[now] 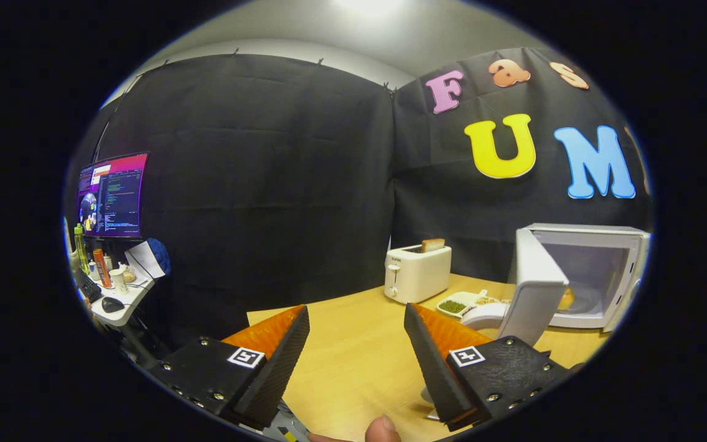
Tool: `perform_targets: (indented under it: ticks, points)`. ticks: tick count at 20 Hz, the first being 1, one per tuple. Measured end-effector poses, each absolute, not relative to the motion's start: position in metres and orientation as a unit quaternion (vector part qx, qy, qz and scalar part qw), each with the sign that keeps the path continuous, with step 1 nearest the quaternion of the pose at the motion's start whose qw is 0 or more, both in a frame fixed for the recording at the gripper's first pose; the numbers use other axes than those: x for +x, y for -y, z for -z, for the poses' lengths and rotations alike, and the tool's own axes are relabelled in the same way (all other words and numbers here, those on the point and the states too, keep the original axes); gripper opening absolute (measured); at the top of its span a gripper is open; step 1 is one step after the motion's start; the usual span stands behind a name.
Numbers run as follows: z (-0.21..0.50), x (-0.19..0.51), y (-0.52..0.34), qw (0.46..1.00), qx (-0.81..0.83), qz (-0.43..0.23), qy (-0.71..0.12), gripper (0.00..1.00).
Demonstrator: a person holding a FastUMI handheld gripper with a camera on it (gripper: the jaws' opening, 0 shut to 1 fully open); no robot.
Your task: Open the microwave, put the food inside, and close the microwave door.
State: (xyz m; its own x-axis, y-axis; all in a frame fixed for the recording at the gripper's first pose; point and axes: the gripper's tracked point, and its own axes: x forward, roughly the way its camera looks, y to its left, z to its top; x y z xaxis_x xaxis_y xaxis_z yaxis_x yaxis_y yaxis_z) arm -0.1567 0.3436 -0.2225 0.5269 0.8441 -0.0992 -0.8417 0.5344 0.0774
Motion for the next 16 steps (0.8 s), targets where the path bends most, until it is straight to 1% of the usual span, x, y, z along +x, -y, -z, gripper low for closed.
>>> perform_targets:
  ticks: [2,3,5,9,12,16]
  points:
    - [0.234,-0.152,-0.341,0.873,0.017,-0.481,-0.078,0.94]
    - [0.242,-0.154,-0.347,0.869,0.02,-0.488,-0.085,0.92]
    - [0.247,-0.153,-0.341,0.876,0.01,-0.476,-0.08,0.91]
    - [0.247,-0.135,-0.314,0.902,-0.005,-0.428,-0.053,0.89]
    - [0.252,-0.116,-0.283,0.917,-0.001,-0.394,-0.066,0.89]
    - [0.247,-0.073,-0.227,0.941,0.025,-0.329,-0.071,0.9]
